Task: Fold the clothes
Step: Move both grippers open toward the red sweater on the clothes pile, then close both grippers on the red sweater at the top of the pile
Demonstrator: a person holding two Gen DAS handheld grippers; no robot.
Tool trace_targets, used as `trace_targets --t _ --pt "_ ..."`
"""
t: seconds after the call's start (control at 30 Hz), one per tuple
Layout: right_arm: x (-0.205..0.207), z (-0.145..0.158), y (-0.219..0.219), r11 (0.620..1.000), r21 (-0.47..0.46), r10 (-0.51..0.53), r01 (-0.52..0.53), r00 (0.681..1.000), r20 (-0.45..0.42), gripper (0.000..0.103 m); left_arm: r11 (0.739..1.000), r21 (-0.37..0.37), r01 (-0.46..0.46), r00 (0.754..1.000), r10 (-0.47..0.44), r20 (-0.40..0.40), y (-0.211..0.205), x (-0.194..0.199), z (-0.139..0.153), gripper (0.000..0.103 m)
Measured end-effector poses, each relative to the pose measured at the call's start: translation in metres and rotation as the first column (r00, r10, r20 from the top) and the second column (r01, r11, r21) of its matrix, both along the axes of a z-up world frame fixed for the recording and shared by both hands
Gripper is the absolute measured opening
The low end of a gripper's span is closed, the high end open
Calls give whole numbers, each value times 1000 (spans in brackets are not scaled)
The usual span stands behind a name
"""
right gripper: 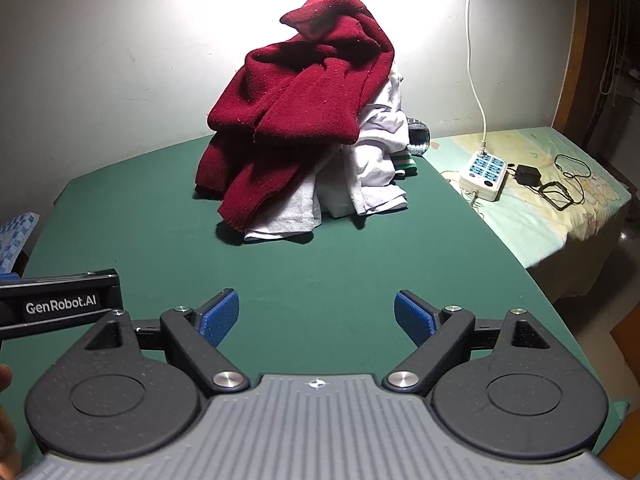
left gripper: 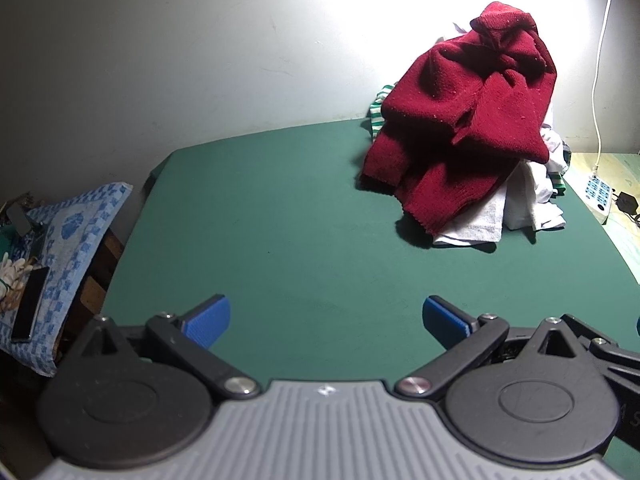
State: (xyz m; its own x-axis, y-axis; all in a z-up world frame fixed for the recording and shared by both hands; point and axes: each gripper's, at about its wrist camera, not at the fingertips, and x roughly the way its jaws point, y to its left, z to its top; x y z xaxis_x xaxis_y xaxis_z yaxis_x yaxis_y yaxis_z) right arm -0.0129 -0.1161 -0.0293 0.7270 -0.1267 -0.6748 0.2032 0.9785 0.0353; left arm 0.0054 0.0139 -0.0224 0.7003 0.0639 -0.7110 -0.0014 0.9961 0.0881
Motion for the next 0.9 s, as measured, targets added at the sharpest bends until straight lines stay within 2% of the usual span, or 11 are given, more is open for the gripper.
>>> trace_targets --t 0.1,0.3,0.4,0.6,0.73,0.8,0.9 --pt "5 4 3 999 -43 20 -21 1000 -18 85 1000 10 7 1000 -7 5 -3 4 2 102" --pt "23 22 -4 1000 -31 6 -7 1000 -10 83 999 23 28 999 -29 18 -11 21 16 102" --pt "35 30 -7 999 -48 -8 8 1000 -4 84 997 58 41 997 -44 56 -18 31 31 102" --pt "59 44 -18 1000 -27 0 -1 1000 -23 84 987 135 88 988 -104 114 -33 62 71 102" --pt "73 57 -25 999 -46 18 -18 1000 -2 86 980 179 85 978 -116 173 -40 82 97 102" --pt "80 63 -31 999 -26 40 -40 999 4 87 981 172 93 976 -124 179 -42 92 104 102" --pt "88 66 -41 998 -20 52 -51 998 27 90 986 121 118 979 -136 153 -45 100 98 102"
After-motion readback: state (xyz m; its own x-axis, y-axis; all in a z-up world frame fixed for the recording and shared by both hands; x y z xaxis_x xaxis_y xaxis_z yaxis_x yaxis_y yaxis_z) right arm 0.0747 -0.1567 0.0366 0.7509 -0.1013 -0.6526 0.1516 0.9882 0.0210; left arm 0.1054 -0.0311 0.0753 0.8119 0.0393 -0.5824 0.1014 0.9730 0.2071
